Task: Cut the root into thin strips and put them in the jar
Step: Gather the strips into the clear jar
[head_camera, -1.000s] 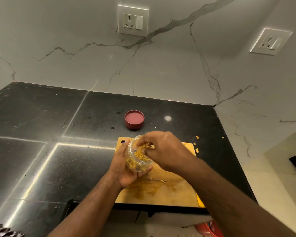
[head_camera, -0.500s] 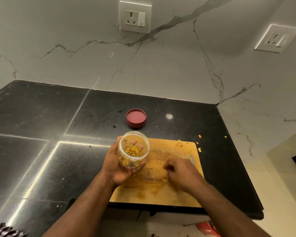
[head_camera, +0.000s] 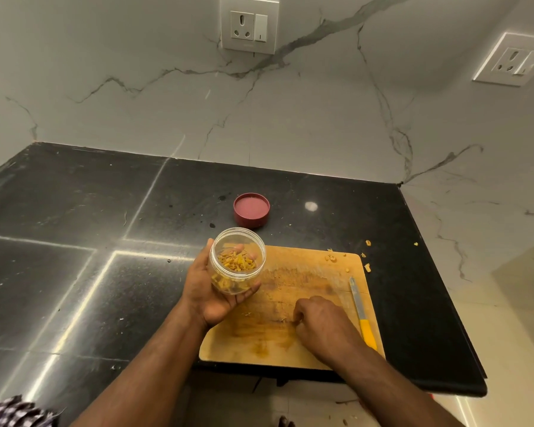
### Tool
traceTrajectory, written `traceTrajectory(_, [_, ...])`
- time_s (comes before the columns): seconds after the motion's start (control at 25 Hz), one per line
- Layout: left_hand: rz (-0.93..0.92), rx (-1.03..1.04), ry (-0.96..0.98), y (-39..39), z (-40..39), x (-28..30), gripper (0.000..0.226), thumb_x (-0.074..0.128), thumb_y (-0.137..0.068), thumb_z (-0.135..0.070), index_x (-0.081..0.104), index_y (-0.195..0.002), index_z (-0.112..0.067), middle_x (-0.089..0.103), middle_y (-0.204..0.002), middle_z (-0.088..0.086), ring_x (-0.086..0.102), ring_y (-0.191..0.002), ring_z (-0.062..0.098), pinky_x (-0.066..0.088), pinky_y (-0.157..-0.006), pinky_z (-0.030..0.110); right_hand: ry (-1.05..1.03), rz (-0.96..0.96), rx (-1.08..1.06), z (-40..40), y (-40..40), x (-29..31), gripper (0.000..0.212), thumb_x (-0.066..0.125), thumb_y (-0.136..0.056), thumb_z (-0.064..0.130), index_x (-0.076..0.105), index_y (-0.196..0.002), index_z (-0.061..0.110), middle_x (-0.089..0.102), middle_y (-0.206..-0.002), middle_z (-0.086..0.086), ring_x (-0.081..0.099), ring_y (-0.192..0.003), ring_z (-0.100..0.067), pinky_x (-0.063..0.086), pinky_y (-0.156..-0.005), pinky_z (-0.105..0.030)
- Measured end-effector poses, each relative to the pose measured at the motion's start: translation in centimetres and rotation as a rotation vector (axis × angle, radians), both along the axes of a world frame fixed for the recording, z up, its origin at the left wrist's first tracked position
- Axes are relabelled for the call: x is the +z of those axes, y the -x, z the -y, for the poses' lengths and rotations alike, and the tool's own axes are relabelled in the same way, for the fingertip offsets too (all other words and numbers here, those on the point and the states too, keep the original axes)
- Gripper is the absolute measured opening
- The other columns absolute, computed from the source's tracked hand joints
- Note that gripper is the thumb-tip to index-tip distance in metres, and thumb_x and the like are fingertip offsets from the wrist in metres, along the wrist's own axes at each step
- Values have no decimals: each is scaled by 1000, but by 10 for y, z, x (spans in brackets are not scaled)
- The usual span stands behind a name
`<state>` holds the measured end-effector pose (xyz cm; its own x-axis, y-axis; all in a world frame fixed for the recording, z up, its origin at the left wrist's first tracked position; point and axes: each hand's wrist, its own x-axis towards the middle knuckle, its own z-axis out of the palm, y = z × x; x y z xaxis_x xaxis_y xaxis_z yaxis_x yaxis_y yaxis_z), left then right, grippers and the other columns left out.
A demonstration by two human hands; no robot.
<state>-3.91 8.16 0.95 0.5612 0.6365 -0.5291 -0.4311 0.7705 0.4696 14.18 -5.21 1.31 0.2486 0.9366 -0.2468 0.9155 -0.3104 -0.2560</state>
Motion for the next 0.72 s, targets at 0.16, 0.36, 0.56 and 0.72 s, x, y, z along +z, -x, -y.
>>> traceTrajectory(0.16, [-19,-14,6,3,2,-1,69,46,-92,-67,61,-136,-16,65,-132,18,60,-124,38,57,-87,49,-32,-300,-243,-5,-18,20,12,64,-88,16,68,-93,26,65,-95,7,61,-84,-9,56,-77,-30])
traceTrajectory(0.36, [-62,-42,-3,-5,7,5,67,43,-94,-66,65,-129,-13,69,-123,19,70,-107,35,53,-90,50,-398,-977,-316,-24,-1,101,20,67,-83,-5,69,-94,11,68,-85,-15,63,-68,-15,59,-70,-39])
traceTrajectory(0.56, [-52,-52,-18,-12,9,10,68,43,-94,-65,65,-129,-10,69,-122,20,71,-103,34,57,-84,48,-393,-515,148,-55,29,112,25,61,-89,4,71,-99,25,69,-93,13,64,-86,-3,56,-74,-21])
traceTrajectory(0.72, [-43,-20,42,0,2,1,69,47,-92,-67,63,-134,-15,65,-131,20,61,-123,39,57,-85,50,-546,-528,-103,-97,-24,107,16,67,-91,28,66,-107,30,66,-91,13,65,-86,-8,57,-75,-26])
